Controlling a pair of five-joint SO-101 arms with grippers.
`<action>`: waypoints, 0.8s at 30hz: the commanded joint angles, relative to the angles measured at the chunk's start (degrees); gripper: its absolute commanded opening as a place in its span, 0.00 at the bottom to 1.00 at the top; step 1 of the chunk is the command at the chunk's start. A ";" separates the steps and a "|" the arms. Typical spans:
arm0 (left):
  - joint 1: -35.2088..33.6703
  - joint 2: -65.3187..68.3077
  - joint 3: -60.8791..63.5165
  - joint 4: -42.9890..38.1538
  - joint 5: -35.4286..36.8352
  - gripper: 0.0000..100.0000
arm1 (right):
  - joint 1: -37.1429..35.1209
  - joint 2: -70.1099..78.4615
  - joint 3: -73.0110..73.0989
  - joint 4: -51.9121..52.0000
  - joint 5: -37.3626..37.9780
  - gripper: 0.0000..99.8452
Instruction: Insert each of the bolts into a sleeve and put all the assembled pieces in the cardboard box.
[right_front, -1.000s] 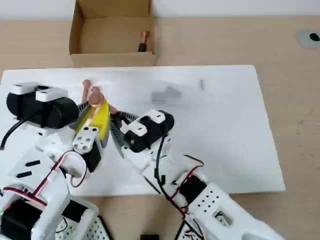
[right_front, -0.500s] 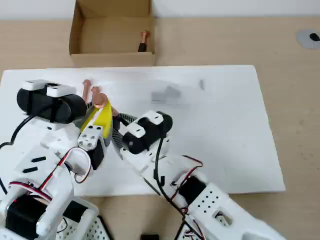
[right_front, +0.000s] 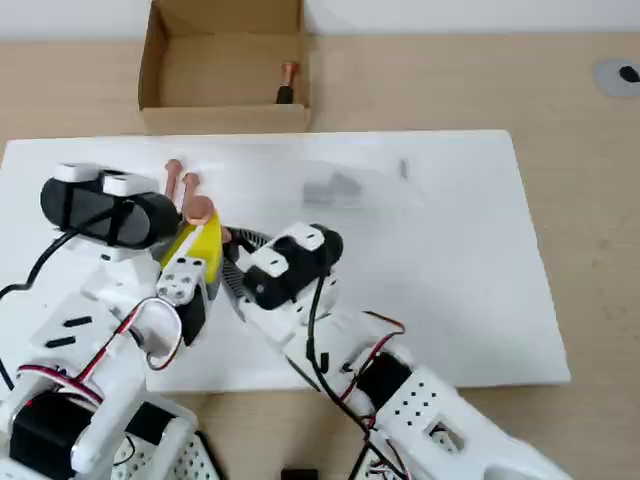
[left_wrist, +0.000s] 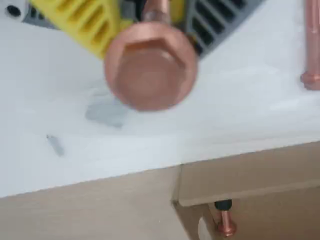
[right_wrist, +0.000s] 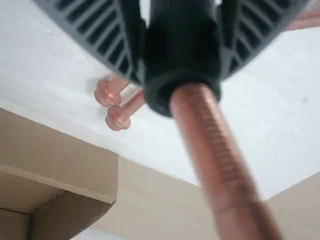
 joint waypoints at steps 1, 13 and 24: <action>-0.88 0.04 -0.35 0.26 -0.35 0.01 | -0.48 -1.89 -0.66 0.09 -0.26 0.01; -0.88 0.13 3.43 0.09 -0.53 0.01 | -0.48 -1.98 -0.66 0.09 2.11 0.01; -0.97 0.13 7.03 -0.70 -0.62 0.01 | -0.57 -1.98 -0.66 0.09 2.11 0.01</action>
